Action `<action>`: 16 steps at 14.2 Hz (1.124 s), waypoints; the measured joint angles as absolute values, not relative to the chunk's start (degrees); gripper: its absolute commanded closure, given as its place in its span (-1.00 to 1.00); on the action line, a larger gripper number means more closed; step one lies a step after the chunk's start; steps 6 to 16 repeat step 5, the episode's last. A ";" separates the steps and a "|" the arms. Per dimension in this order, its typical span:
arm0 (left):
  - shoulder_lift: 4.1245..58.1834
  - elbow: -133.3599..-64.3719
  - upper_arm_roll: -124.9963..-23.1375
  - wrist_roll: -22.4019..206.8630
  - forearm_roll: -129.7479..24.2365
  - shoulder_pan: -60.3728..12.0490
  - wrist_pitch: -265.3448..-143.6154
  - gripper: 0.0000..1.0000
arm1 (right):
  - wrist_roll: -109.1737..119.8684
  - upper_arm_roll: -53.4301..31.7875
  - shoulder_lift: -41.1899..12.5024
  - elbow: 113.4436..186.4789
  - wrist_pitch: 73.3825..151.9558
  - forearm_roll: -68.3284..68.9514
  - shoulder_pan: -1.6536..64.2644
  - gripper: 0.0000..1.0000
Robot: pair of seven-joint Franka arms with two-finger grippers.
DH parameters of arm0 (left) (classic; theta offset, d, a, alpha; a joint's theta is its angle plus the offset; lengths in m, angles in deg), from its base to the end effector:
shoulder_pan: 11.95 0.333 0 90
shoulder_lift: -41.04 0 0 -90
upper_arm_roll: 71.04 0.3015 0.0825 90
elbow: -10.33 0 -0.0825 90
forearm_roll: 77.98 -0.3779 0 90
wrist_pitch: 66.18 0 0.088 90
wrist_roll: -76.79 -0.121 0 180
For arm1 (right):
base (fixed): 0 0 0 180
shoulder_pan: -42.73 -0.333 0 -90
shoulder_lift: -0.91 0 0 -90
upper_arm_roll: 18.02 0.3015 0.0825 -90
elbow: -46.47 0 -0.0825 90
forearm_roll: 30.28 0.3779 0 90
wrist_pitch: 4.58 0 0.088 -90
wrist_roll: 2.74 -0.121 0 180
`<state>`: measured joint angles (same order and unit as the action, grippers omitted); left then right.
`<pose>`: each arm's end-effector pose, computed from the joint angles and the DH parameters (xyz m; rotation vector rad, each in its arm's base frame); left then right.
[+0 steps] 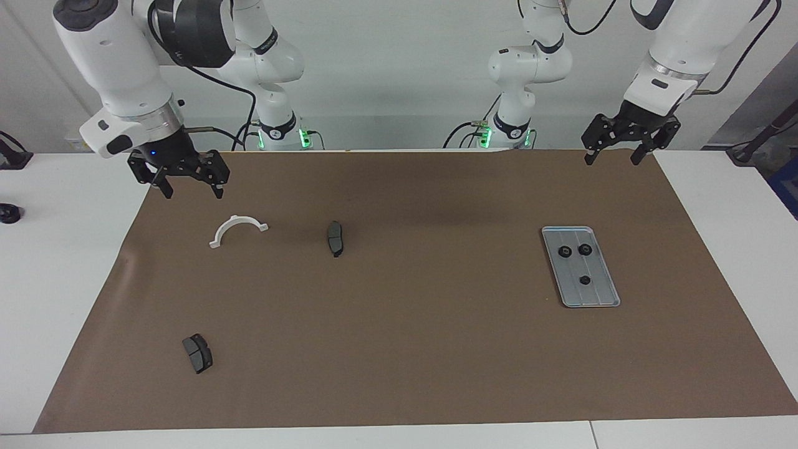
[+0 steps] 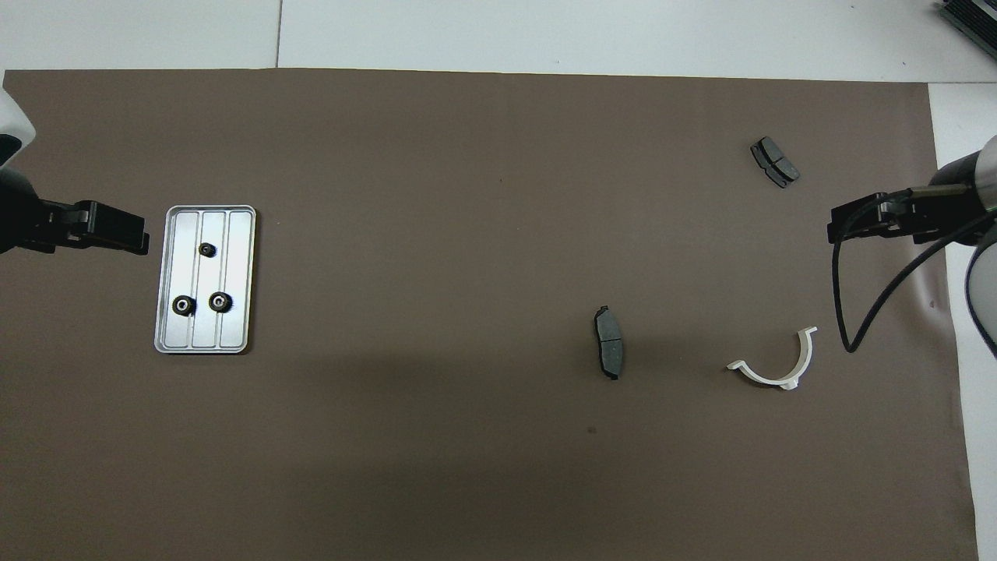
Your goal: Pick bearing gear from pile to tray
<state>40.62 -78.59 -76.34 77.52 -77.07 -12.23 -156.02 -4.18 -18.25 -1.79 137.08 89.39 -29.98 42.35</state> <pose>0.5479 -0.0553 0.6005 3.1217 -0.1324 0.0122 0.5680 0.0021 0.5708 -3.1361 0.0358 -0.0180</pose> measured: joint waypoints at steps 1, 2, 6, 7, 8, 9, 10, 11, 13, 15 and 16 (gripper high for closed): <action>40.61 -78.83 -76.26 77.52 -77.07 -12.21 -156.21 -1.00 | -4.18 -18.27 -1.74 137.11 89.38 -29.85 42.35 -1.00; 40.62 -78.88 -76.19 77.50 -77.07 -12.19 -156.22 -1.00 | -4.18 -18.27 -1.73 137.14 89.34 -29.79 42.35 -1.00; 40.62 -79.03 -76.18 77.45 -77.07 -12.19 -156.21 -1.00 | -4.18 -18.42 -1.71 137.29 89.27 -29.73 42.36 -1.00; 40.62 -79.03 -76.18 77.45 -77.07 -12.19 -156.21 -1.00 | -4.18 -18.42 -1.71 137.29 89.27 -29.73 42.36 -1.00; 40.62 -79.03 -76.18 77.45 -77.07 -12.19 -156.21 -1.00 | -4.18 -18.42 -1.71 137.29 89.27 -29.73 42.36 -1.00; 40.62 -79.03 -76.18 77.45 -77.07 -12.19 -156.21 -1.00 | -4.18 -18.42 -1.71 137.29 89.27 -29.73 42.36 -1.00; 40.62 -79.03 -76.18 77.45 -77.07 -12.19 -156.21 -1.00 | -4.18 -18.42 -1.71 137.29 89.27 -29.73 42.36 -1.00; 40.62 -79.03 -76.18 77.45 -77.07 -12.19 -156.21 -1.00 | -4.18 -18.42 -1.71 137.29 89.27 -29.73 42.36 -1.00; 40.62 -79.03 -76.18 77.45 -77.07 -12.19 -156.21 -1.00 | -4.18 -18.42 -1.71 137.29 89.27 -29.73 42.36 -1.00; 40.62 -79.03 -76.18 77.45 -77.07 -12.19 -156.21 -1.00 | -4.18 -18.42 -1.71 137.29 89.27 -29.73 42.36 -1.00; 40.62 -79.03 -76.18 77.45 -77.07 -12.19 -156.21 -1.00 | -4.18 -18.42 -1.71 137.29 89.27 -29.73 42.36 -1.00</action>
